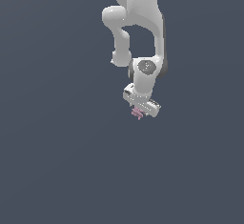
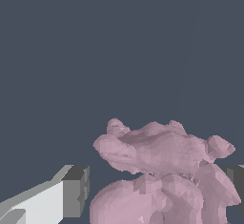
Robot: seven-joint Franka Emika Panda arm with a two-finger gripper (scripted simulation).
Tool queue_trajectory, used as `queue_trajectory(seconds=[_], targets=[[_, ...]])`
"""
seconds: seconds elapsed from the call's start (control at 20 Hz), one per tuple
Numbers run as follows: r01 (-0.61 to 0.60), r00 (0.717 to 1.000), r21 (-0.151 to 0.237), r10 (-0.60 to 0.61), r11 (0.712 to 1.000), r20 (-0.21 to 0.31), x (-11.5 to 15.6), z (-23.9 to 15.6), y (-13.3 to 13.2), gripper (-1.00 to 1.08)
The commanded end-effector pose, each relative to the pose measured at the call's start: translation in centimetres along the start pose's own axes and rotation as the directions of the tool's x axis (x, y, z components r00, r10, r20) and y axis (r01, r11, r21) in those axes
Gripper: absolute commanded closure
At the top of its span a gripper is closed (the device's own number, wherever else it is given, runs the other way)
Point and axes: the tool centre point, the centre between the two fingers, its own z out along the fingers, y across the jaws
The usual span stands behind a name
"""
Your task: Pick up the object and move it to a goal position.
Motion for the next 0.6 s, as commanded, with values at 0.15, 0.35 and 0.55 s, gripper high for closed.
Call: queue_trajectory(seconds=[0.15, 0.35, 0.55], targets=[[0.0, 1.0, 0.001, 0.0, 1.0, -0.001, 0.03, 0.24, -0.06, 1.08], [0.0, 1.0, 0.001, 0.0, 1.0, -0.001, 0.03, 0.24, -0.06, 1.08], [-0.001, 1.0, 0.002, 0.001, 1.0, -0.002, 0.11, 0.15, -0.05, 1.08]])
